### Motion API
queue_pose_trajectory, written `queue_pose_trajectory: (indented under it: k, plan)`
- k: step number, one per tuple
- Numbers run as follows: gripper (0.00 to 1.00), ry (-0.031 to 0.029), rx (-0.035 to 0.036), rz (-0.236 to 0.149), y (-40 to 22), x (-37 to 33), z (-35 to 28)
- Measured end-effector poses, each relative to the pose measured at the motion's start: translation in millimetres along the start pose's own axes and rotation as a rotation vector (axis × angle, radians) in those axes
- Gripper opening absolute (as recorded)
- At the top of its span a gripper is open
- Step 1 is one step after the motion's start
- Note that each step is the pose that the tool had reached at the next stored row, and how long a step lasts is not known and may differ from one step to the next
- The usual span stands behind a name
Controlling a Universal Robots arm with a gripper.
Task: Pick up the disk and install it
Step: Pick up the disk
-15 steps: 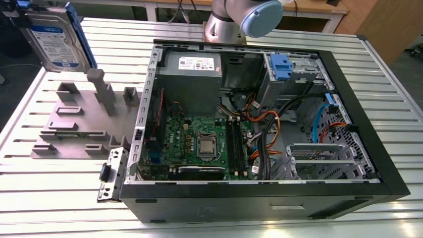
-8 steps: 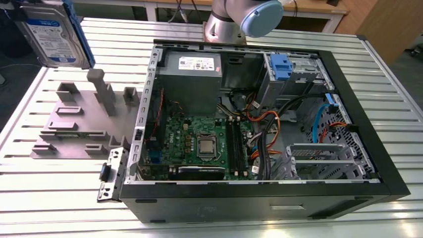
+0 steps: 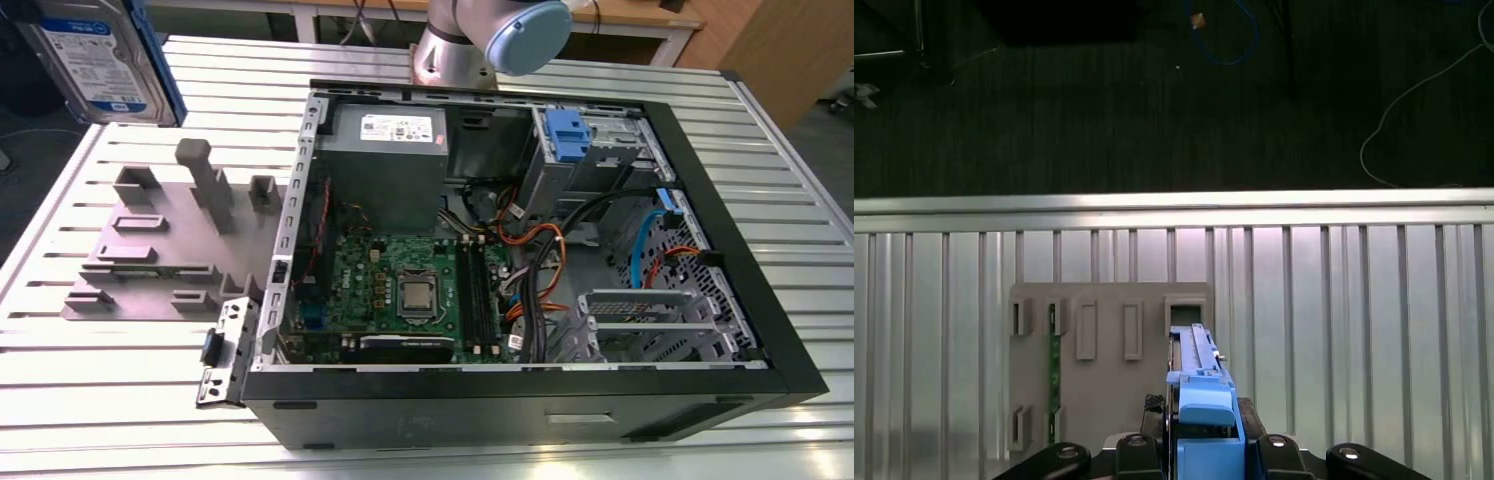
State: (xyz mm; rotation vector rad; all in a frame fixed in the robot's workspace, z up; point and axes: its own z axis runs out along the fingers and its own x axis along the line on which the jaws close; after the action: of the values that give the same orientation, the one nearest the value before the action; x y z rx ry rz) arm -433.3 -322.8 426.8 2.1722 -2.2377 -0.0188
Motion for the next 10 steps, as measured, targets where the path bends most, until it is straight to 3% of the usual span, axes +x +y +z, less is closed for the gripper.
queue_pose_trajectory:
  k: [10]
  plan:
    - [0.36, 0.0019, 0.0000, 0.000, 0.7, 0.3, -30.2]
